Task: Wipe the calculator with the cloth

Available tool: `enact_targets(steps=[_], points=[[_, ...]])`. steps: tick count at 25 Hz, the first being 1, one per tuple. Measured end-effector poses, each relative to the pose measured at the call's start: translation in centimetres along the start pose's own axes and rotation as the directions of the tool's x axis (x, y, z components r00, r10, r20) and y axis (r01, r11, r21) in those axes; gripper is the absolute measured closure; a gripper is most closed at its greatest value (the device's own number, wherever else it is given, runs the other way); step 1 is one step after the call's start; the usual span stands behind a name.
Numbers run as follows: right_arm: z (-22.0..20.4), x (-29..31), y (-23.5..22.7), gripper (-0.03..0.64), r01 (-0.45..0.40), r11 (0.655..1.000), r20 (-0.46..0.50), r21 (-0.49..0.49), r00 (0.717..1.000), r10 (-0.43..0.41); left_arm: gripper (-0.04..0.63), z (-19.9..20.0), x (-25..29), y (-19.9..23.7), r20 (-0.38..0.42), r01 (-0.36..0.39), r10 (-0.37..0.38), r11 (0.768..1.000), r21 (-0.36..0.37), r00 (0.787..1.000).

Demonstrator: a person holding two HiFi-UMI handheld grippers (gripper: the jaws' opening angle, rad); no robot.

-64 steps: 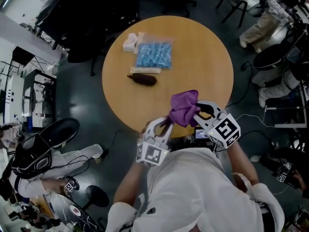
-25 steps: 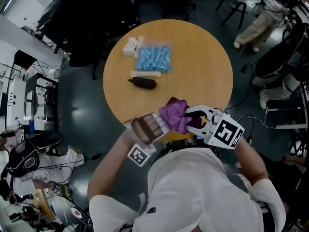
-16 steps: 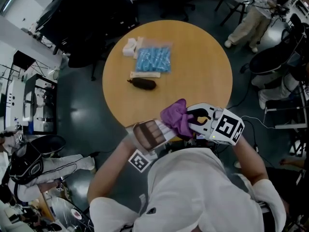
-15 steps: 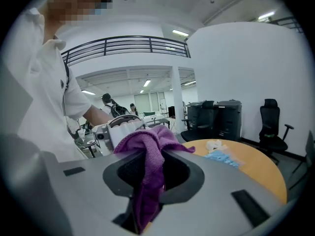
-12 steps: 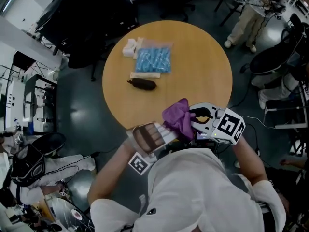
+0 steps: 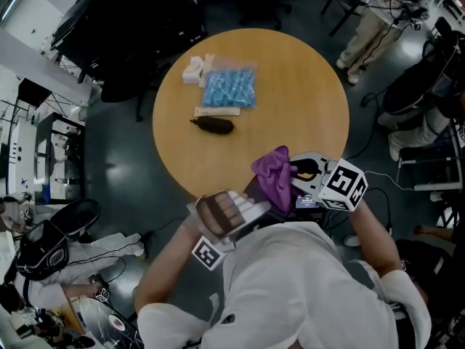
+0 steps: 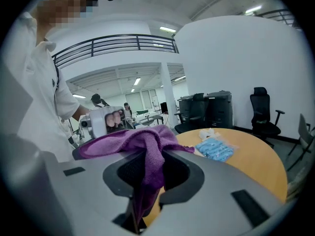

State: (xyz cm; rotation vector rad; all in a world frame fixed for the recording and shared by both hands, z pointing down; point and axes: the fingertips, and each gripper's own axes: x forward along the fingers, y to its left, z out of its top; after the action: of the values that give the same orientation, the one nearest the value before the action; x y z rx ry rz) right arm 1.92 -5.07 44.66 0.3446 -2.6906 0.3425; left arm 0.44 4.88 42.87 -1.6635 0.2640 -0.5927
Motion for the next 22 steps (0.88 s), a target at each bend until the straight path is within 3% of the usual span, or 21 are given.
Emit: enact_targets(steps=[13,22], points=[[-4.7,0.5,-2.3,0.531,0.045,0.991,-0.042,0.124,0.998,-0.040,0.545,0.1,-0.9,0.3,-0.021,0.013,-0.014,0.998,-0.062,1.000],[-7.7,0.4,-3.8,0.531,0.100,0.985,-0.101,0.139,0.991,-0.086,0.546,-0.1,-1.5,1.6,-0.039,-0.015,0.011,0.994,-0.111,0.999]])
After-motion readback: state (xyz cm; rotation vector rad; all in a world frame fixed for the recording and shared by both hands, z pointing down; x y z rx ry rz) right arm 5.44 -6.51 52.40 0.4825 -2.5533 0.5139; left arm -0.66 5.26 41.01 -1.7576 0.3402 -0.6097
